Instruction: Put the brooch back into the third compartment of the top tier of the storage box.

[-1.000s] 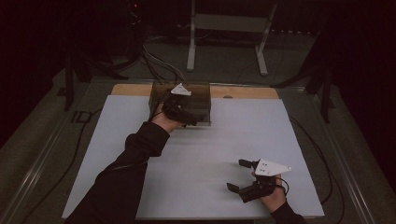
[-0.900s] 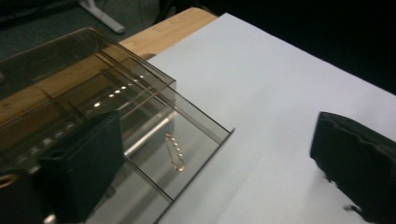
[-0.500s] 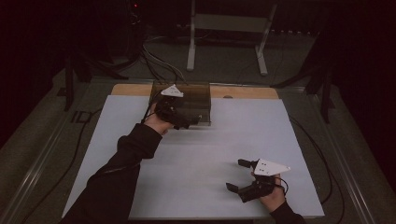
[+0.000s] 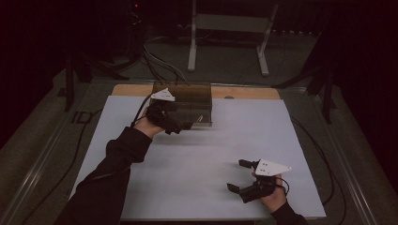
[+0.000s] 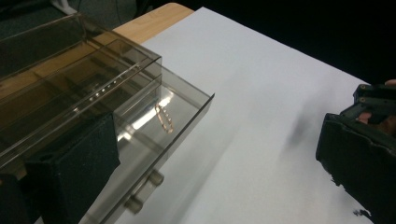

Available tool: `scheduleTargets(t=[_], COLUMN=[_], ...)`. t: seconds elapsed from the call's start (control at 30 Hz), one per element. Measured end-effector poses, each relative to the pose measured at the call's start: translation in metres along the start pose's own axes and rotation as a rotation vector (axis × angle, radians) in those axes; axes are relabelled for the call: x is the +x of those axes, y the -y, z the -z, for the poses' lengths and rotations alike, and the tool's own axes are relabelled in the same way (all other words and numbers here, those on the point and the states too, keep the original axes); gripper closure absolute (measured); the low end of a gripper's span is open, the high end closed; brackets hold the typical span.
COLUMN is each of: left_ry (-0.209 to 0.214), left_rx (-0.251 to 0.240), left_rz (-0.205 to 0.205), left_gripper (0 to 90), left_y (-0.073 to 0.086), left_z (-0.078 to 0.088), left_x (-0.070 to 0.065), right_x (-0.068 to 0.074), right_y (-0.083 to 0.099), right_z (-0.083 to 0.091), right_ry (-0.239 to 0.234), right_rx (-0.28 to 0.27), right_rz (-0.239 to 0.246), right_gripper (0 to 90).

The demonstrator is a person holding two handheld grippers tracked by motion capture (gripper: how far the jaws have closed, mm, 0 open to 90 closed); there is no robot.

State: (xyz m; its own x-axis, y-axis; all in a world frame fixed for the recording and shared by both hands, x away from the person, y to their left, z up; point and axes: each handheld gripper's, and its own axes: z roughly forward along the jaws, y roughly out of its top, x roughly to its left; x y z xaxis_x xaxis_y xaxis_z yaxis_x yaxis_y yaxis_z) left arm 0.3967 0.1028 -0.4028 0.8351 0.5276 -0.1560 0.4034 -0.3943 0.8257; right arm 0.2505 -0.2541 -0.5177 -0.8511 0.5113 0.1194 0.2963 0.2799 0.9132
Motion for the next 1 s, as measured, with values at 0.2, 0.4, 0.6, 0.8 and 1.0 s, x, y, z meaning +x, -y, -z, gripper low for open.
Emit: scheduleTargets(t=[0.2,0.4,0.6,0.8,1.0], left_ry=[-0.005,-0.015,-0.026,-0.043,-0.067], left_rx=[-0.013,-0.012,-0.020,-0.028,-0.032], left_rz=[0.002,0.010,0.015,0.032,0.061], left_gripper=[0.5,0.6,0.5,0.5,0.6], left_y=[0.008,0.023,0.034,0.047,0.068], left_z=[0.018,0.034,0.046,0.058,0.067], left_x=[0.003,0.003,0.002,0.003,0.004], right_x=[-0.001,0.001,0.001,0.001,0.001], right_y=[0.000,-0.001,-0.001,-0.001,-0.001], right_z=[0.000,-0.002,-0.003,-0.002,-0.003], right_ry=[0.001,-0.002,-0.003,-0.002,-0.006], right_rx=[-0.001,0.003,0.007,0.005,0.007], right_rz=[-0.001,0.004,0.005,0.007,0.007], right_gripper=[0.0,0.0,0.0,0.0,0.0])
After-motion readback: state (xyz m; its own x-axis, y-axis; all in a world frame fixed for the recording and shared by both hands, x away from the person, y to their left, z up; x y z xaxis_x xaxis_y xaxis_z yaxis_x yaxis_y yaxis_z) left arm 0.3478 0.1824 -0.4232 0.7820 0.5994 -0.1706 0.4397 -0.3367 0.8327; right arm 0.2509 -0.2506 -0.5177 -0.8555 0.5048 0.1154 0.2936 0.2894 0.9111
